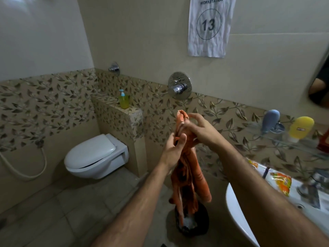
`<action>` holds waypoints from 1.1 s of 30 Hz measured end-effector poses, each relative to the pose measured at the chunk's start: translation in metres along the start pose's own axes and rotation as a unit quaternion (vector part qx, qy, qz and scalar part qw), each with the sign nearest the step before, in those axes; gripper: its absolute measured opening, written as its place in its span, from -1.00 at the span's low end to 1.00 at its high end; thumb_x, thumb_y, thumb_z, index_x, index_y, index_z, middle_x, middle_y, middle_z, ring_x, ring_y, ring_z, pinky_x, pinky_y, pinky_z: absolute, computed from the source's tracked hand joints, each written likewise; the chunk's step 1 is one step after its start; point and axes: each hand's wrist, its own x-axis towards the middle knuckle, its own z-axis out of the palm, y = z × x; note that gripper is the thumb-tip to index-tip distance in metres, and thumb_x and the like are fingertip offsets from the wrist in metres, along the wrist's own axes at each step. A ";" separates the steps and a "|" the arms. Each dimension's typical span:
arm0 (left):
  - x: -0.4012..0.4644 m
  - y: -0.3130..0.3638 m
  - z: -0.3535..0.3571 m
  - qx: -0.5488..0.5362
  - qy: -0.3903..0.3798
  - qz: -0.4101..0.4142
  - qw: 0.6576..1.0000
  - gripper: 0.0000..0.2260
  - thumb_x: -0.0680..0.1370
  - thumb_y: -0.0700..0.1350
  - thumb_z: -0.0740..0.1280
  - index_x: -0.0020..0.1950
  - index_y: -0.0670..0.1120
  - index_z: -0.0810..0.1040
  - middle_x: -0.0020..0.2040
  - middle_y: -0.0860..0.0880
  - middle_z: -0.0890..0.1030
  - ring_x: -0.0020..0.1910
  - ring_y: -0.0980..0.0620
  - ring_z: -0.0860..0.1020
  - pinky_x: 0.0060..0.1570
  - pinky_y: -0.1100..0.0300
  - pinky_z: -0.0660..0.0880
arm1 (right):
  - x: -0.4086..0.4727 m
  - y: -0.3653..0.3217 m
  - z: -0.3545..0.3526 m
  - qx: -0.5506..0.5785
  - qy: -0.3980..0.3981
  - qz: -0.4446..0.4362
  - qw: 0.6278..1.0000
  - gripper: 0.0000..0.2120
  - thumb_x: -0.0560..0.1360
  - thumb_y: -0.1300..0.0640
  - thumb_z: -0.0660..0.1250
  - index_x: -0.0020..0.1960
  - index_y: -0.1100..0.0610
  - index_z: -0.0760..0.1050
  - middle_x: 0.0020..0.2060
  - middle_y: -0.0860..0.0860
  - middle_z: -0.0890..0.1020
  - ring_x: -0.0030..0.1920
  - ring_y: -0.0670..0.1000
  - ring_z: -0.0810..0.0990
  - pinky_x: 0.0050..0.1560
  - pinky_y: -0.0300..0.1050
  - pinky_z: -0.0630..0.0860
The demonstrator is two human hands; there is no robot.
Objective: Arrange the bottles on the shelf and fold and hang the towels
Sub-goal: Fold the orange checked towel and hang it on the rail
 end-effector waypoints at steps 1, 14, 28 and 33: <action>0.001 0.000 -0.001 -0.009 -0.002 0.008 1.000 -0.16 0.22 0.44 0.44 0.37 0.04 0.39 0.24 -0.02 0.60 0.24 0.05 0.56 0.25 0.06 0.48 | -0.005 -0.001 -0.001 0.058 -0.020 0.011 0.998 -0.64 0.63 -0.08 0.20 0.39 -0.02 0.31 0.02 0.13 0.65 -0.04 0.11 0.70 -0.06 0.08 0.67; 0.011 0.014 -0.002 -0.077 0.076 -0.055 0.993 -0.64 0.63 0.13 0.16 0.08 -0.05 0.66 0.00 -0.09 0.71 0.04 -0.02 0.67 0.10 0.01 0.57 | -0.014 0.027 0.018 -0.012 0.025 -0.063 0.998 -0.59 0.41 0.23 0.51 0.22 0.05 0.55 -0.02 -0.07 0.70 -0.05 -0.17 0.68 -0.03 -0.22 0.61; 0.016 0.020 -0.008 -0.013 0.184 -0.088 0.979 -0.78 0.62 -0.06 0.27 0.07 -0.16 0.64 -0.07 -0.03 0.68 -0.03 0.01 0.64 -0.01 0.16 0.57 | -0.005 0.036 0.028 0.149 0.127 -0.037 0.980 -0.81 0.54 0.34 0.28 -0.02 0.14 0.63 -0.12 0.10 0.72 -0.08 0.08 0.71 -0.07 0.07 0.65; 0.027 0.009 -0.023 0.030 0.233 -0.076 0.969 -0.73 0.60 0.02 0.28 0.16 -0.11 0.62 0.07 -0.04 0.66 0.09 0.00 0.60 0.19 0.08 0.50 | -0.004 0.034 0.014 0.159 0.157 -0.032 0.974 -0.86 0.52 0.36 0.28 0.01 0.27 0.60 -0.14 0.19 0.70 -0.18 0.04 0.66 -0.21 -0.06 0.59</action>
